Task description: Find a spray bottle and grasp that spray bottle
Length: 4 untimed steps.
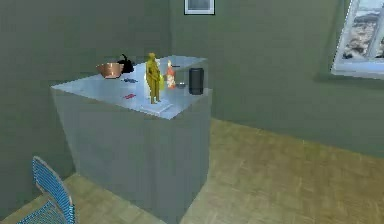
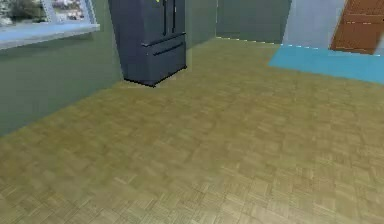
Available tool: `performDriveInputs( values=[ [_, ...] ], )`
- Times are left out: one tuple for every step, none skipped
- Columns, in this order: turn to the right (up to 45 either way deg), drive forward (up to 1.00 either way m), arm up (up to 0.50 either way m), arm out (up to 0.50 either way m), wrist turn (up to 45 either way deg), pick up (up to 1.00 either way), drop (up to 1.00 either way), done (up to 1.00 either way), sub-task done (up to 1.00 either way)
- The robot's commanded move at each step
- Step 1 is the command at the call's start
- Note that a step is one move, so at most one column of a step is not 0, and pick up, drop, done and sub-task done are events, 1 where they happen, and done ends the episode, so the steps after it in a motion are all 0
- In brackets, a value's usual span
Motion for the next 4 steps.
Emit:
performDriveInputs(
  values=[
    [45.0, 0.0, 0.0, 0.0, 0.0, 0.0, 0.0, 0.0, 0.0],
    [12.0, 0.0, 0.0, 0.0, 0.0, 0.0, 0.0, 0.0, 0.0],
    [0.0, 0.15, 0.0, 0.0, 0.0, 0.0, 0.0, 0.0, 0.0],
    [-36.0, 0.0, 0.0, 0.0, 0.0, 0.0, 0.0, 0.0, 0.0]
  ],
)
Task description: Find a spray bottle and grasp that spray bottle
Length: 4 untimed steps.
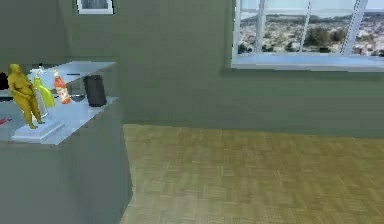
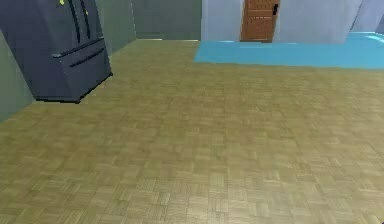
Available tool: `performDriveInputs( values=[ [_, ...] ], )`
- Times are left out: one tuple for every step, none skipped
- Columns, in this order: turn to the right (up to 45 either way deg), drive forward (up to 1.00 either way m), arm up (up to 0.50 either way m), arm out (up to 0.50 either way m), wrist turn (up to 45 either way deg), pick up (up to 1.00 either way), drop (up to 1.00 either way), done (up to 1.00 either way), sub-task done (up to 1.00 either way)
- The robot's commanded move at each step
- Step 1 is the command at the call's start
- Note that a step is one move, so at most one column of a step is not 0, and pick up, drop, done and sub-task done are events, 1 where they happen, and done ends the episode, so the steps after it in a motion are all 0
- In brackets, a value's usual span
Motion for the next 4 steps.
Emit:
performDriveInputs(
  values=[
    [0.0, 0.75, 0.0, 0.0, 0.0, 0.0, 0.0, 0.0, 0.0],
    [-45.0, 0.0, 0.0, 0.0, 0.0, 0.0, 0.0, 0.0, 0.0],
    [-45.0, 0.0, 0.0, 0.0, 0.0, 0.0, 0.0, 0.0, 0.0],
    [-45.0, 0.0, 0.0, 0.0, 0.0, 0.0, 0.0, 0.0, 0.0]
  ],
)
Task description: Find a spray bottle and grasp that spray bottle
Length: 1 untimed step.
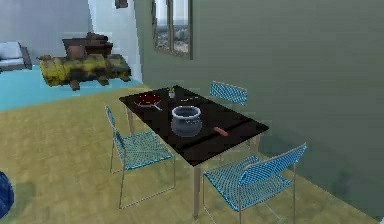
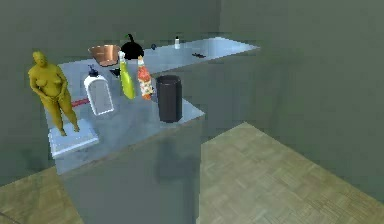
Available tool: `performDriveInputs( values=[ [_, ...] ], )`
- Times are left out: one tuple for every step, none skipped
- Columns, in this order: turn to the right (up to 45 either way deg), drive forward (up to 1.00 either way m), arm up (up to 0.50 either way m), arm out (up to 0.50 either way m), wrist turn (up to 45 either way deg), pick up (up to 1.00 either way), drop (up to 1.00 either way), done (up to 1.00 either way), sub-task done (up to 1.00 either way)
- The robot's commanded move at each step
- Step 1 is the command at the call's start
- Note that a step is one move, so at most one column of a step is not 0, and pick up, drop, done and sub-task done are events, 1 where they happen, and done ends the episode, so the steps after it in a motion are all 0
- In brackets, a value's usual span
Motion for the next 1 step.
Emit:
performDriveInputs(
  values=[
    [-15.0, 0.0, 0.0, 0.0, 0.0, 0.0, 0.0, 0.0, 0.0]
  ],
)
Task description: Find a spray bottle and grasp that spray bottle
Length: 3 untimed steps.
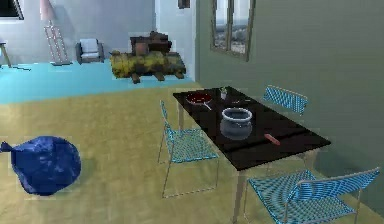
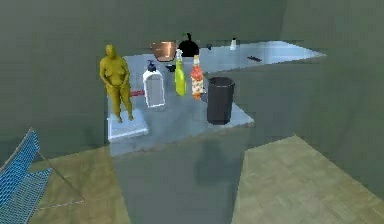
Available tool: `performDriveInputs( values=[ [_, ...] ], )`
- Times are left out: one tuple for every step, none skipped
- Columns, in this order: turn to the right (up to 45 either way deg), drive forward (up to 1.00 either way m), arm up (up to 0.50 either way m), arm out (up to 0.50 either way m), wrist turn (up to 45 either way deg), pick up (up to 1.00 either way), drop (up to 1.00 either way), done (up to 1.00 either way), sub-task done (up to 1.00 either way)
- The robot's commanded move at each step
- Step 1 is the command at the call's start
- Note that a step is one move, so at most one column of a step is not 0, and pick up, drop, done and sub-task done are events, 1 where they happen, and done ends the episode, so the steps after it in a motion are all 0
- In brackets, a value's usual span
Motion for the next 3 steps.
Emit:
performDriveInputs(
  values=[
    [45.0, 0.0, 0.0, 0.0, 0.0, 0.0, 0.0, 0.0, 0.0],
    [45.0, 0.0, 0.0, 0.0, 0.0, 0.0, 0.0, 0.0, 0.0],
    [18.0, 0.0, 0.0, 0.0, 0.0, 0.0, 0.0, 0.0, 0.0]
  ],
)
